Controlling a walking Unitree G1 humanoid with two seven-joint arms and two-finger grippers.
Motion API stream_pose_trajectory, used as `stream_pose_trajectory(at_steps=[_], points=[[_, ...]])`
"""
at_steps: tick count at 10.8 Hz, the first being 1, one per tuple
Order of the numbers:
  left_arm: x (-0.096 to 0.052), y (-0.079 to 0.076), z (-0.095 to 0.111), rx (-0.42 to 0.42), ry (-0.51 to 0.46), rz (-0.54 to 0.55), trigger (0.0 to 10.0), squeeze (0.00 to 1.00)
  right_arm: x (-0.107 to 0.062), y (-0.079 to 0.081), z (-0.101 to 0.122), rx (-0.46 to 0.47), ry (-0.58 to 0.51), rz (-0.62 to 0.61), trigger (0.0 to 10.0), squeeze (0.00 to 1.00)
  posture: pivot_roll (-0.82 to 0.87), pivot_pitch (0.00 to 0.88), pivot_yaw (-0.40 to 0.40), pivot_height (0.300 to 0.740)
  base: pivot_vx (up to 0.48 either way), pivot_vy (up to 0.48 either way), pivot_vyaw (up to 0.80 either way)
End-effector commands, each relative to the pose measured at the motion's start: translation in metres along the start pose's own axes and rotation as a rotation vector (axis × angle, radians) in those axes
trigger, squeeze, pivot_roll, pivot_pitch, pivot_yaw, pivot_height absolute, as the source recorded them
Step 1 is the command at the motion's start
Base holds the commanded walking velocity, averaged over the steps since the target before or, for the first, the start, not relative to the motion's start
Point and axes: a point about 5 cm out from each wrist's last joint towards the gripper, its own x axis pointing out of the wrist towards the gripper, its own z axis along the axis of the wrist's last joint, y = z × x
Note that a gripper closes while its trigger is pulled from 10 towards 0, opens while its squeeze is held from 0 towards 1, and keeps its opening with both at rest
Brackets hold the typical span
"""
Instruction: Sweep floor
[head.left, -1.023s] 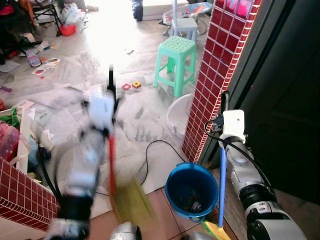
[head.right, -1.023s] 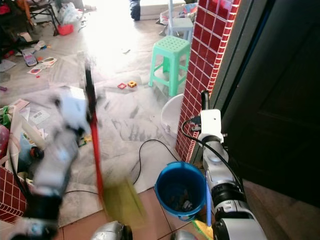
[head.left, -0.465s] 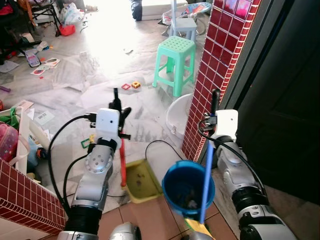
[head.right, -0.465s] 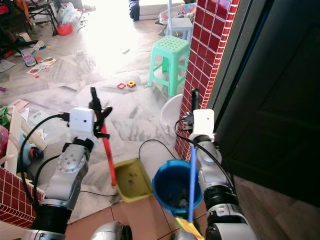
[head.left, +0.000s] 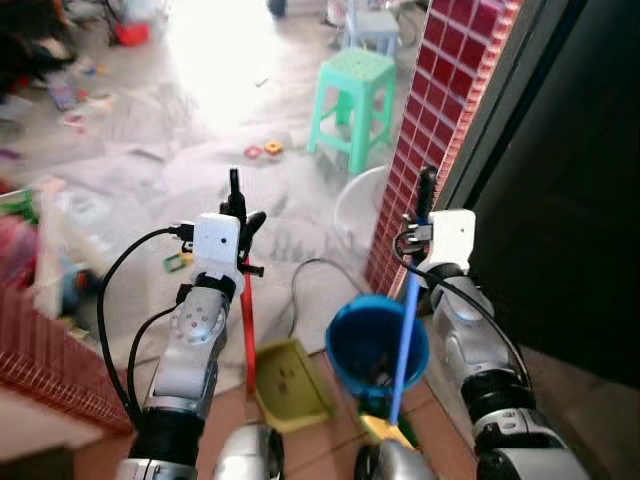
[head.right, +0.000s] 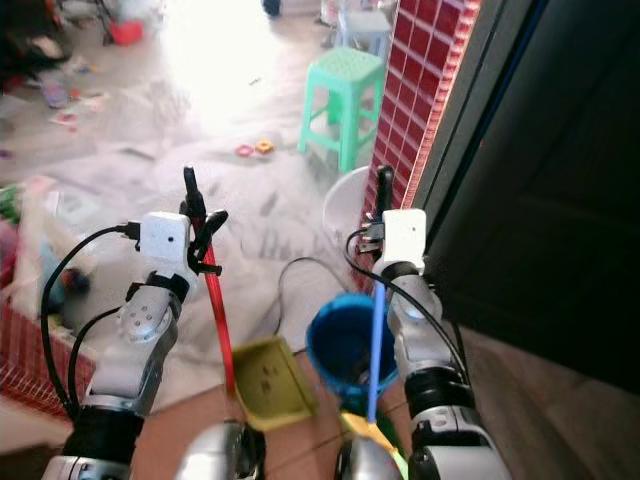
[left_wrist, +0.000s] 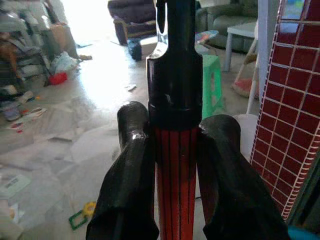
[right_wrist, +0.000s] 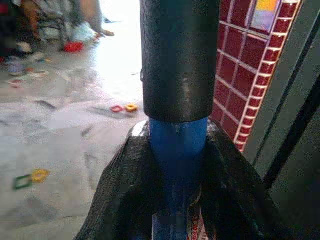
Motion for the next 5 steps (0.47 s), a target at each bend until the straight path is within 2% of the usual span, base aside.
stream_pose_trajectory(at_steps=[1, 2, 4, 5], points=[[0.0032, -0.0014, 0.0104, 0.007, -0.049, -0.005, 10.0, 0.00, -0.0004, 0.0057, 0.0039, 0.069, -0.018, 0.043, 10.0, 0.00, -0.04, 0.020, 0.033, 0.740, -0.304, 0.000, 0.00], [0.0034, -0.0020, 0.0106, 0.006, -0.049, -0.007, 10.0, 0.00, -0.0021, 0.0107, 0.0030, 0.081, -0.010, 0.097, 10.0, 0.00, -0.04, 0.020, 0.033, 0.740, -0.300, 0.000, 0.00], [0.0039, -0.0031, 0.0106, 0.005, -0.049, -0.010, 10.0, 0.00, -0.0017, 0.0115, 0.0039, 0.057, -0.015, 0.110, 10.0, 0.00, -0.04, 0.017, 0.031, 0.740, -0.296, 0.000, 0.00], [0.0038, -0.0030, 0.0108, 0.008, -0.057, -0.008, 10.0, 0.00, -0.0019, 0.0122, 0.0051, 0.054, -0.021, 0.119, 10.0, 0.00, -0.03, 0.012, 0.031, 0.740, 0.000, 0.000, 0.00]])
